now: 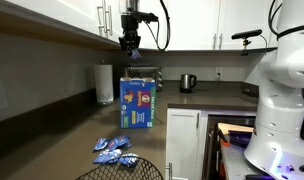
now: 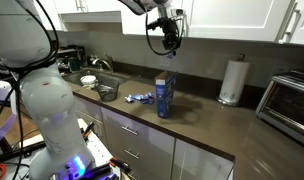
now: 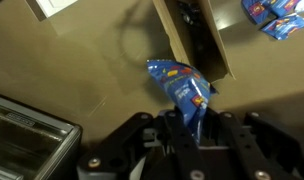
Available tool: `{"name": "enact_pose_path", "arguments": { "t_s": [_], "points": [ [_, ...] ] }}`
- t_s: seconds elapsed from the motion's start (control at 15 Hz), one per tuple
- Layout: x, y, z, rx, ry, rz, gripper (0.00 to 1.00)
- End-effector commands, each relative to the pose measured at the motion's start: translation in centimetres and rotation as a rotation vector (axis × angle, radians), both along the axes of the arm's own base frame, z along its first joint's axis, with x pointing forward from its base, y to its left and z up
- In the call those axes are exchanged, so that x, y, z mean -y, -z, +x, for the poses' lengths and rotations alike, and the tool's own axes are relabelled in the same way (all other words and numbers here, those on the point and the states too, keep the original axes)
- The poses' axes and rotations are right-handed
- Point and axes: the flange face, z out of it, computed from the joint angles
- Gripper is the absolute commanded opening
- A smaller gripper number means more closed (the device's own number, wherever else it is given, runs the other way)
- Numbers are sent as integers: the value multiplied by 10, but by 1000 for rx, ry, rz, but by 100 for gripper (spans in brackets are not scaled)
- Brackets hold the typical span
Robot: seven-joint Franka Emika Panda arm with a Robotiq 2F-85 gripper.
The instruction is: Put a blue packet in the box
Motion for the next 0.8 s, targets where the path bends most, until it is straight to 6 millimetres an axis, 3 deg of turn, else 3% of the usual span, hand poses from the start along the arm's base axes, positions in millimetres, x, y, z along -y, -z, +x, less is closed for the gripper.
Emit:
{"name": "enact_pose_path", "arguments": {
  "t_s": [0.0,0.4,0.47,0.73],
  "points": [
    [-12,-2,13,-86,-54,45,3],
    [-16,5,13,-147,-61,53,3],
    [-28,15,-8,-163,-61,58,3],
    [-37,38,-18,-222,-71,95,4]
  ]
}}
